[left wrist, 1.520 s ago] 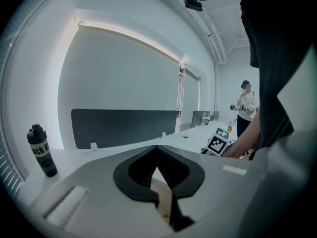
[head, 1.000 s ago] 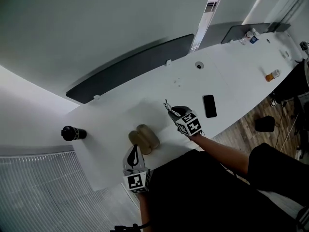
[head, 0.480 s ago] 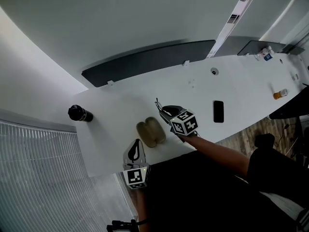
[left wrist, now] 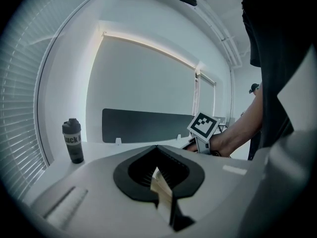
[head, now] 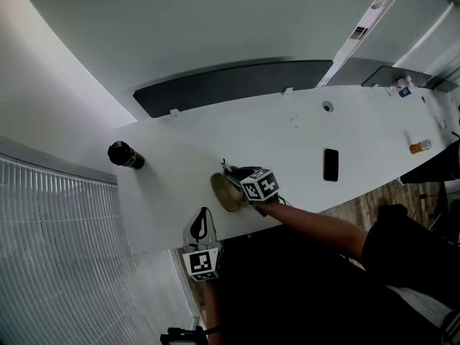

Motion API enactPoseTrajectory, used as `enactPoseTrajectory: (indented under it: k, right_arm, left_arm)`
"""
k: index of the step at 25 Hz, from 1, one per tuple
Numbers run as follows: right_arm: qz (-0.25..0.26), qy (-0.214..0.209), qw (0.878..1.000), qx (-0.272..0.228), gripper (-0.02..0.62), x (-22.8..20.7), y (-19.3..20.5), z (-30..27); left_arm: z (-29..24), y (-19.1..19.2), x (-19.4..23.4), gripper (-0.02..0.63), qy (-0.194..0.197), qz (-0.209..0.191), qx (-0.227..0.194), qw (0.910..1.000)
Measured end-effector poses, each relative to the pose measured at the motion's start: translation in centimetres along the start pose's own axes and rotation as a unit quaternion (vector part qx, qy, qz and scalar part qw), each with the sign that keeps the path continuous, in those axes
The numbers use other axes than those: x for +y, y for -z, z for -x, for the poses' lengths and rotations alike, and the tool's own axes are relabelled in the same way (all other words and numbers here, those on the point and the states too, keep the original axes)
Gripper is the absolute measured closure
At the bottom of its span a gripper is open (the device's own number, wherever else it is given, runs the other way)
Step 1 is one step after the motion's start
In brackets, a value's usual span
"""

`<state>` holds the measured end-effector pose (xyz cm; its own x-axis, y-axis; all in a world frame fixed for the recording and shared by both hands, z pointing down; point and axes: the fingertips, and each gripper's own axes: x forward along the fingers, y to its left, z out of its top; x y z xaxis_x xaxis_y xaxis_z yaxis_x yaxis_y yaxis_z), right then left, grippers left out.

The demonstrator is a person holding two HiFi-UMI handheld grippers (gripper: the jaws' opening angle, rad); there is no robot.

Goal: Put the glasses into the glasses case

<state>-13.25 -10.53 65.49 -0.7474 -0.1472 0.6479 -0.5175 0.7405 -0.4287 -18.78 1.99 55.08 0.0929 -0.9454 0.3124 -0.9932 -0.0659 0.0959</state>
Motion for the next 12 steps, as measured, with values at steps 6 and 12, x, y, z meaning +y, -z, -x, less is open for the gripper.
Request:
enactPoseTrajectory:
  k: [6,12]
  right_arm:
    - [-0.103,0.021,0.994,0.028,0.494,-1.6,3.5,-2.0]
    - [-0.092,0.056,0.991,0.074,0.494,-3.4,6.5,-3.0]
  left_arm:
    - [1.4,0.6,1.6,0.598,-0.007,0.003,0.003,1.0]
    - [2.3,1.2,2.9,0.598,-0.014,-0.007,0.009,0.9998]
